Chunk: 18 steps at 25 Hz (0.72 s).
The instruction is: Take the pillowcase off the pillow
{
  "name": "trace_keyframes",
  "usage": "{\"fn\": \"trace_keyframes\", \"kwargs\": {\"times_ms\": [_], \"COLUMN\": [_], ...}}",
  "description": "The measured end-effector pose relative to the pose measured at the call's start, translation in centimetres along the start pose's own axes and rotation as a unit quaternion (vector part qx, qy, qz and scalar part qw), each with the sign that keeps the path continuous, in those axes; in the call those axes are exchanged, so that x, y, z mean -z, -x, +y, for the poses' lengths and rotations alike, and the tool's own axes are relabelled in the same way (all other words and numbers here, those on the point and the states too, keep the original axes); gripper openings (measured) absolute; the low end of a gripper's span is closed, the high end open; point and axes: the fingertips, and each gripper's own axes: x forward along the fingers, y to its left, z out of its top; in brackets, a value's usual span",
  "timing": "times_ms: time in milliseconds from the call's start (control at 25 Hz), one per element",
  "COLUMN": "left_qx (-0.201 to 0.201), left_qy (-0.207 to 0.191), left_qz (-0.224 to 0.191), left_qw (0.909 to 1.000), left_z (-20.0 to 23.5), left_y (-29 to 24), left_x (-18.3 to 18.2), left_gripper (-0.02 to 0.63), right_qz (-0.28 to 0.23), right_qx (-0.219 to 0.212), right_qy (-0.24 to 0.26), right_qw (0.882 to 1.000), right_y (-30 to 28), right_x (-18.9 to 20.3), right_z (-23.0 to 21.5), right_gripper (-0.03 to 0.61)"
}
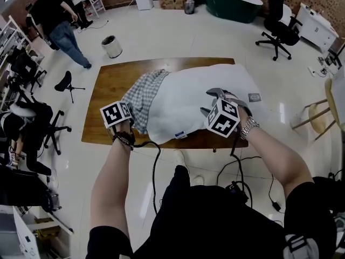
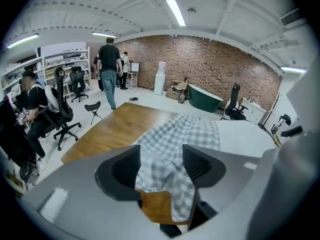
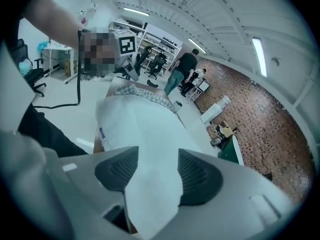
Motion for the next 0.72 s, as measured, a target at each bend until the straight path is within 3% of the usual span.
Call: {"fn": "trace_keyframes", "kwargs": {"times_ms": [160,400,720], "left_qx": [0.025,0.116,0.152], "left_qy": [-0.020,-0.056,-0.106], "left_qz": [-0.007,0.001,0.009], "left_qw": [0.9995,0.9917,0.9826], "left_z": [-1.9,-6.0,-6.7], "left_y": [0.7,0.0,-4.4], "left_x": [-1.6,-3.4,-7.8], "left_gripper": [0.265,0.241,0.256], "right_qz": [-0.013,-0.028,-0.029], "right_qx": [0.001,-0.020,-0.045], "right_qy": [-0.017,-0.035,-0.051], "right_qw": [1.000,0.999,0.997], "right_y": [0.6,0.3,-4.7], "right_x": [-1.6,-4.8,-7.0], "right_z": [-0.7,-2.0,-5.1], "right_gripper": [0.249,0.249,0.250]}}
